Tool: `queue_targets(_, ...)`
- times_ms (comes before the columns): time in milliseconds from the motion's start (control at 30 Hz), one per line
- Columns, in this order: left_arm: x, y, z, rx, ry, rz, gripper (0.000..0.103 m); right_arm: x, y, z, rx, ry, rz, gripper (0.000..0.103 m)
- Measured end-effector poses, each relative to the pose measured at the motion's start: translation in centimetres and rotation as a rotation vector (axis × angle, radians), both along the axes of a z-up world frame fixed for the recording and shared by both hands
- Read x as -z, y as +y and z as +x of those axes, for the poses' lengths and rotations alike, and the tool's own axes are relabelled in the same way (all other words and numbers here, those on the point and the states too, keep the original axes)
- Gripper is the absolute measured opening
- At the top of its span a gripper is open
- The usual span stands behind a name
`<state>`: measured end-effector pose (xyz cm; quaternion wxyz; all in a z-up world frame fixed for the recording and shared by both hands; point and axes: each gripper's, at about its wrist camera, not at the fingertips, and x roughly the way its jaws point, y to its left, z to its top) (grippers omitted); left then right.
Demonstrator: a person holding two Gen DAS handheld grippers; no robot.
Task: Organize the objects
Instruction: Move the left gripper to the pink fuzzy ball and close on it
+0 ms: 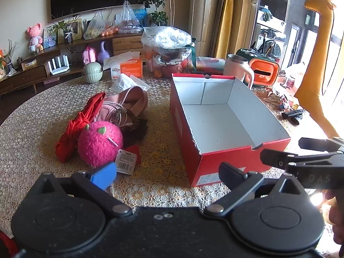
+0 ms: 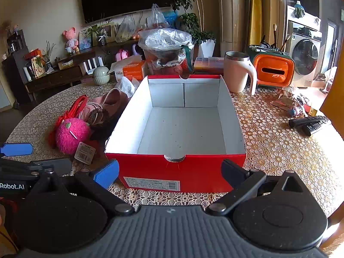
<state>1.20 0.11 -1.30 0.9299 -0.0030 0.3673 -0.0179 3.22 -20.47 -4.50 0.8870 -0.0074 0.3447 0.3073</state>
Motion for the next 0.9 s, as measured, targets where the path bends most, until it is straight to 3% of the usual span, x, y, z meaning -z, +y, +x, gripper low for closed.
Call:
queue_targets(600,0.4,1.8,5.9,-0.058,-0.005,0.023,0.101,-0.1,-1.9,9.4,0.088,-0.004,-0.049,0.101)
queue_targets(900,2.0,4.9,7.6,-0.146,0.036,0.040,0.101,2.7,-2.0,13.7,0.099,0.067,-0.116,0.085)
